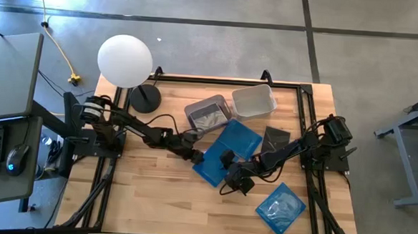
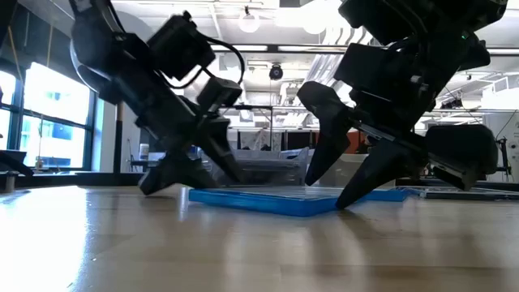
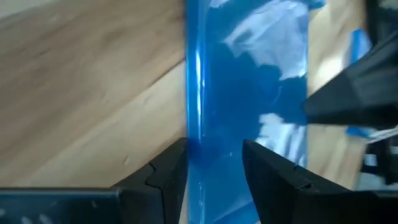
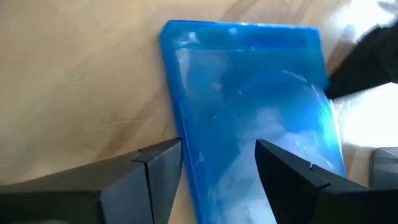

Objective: Pick & place jewel cases by type
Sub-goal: Put the middle blue CD case into the white bin

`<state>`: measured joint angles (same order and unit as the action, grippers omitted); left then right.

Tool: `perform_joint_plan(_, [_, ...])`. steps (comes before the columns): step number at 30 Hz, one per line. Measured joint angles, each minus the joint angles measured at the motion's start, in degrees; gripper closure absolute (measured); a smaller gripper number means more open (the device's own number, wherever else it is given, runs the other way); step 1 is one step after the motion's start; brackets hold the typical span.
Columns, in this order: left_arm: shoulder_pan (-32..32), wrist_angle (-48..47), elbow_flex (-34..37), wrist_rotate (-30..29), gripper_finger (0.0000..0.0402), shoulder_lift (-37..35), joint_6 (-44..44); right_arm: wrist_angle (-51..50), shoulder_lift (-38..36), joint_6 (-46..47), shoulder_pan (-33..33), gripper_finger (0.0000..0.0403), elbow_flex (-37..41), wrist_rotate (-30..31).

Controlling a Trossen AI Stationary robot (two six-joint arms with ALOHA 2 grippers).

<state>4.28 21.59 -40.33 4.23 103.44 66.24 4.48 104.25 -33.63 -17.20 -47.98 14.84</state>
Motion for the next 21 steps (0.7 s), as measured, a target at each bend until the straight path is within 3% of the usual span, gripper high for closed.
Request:
perform_joint_plan(6, [-0.64, 1.98, -1.97, 1.44, 0.0248, 0.93, 0.04, 2.21, 0.23, -2.70, -0.16, 0.0206, 0.07, 1.94])
perform_joint_plan(12, [-0.58, 1.81, -5.54, 6.02, 0.0248, 1.31, -1.95, 4.05, 0.54, -8.69, -3.03, 0.0206, 0.23, 11.15])
perform_joint_plan(17, [-0.29, 2.03, -7.61, 10.77, 0.0248, 1.31, -5.31, 3.18, 0.45, -4.18, -5.72, 0.0206, 0.25, 18.29])
perform_joint_plan(21, [0.63, 2.27, -8.29, 10.67, 0.0255, 1.27, -6.01, 0.50, 0.41, -0.68, -9.23, 0.0206, 0.12, 25.31])
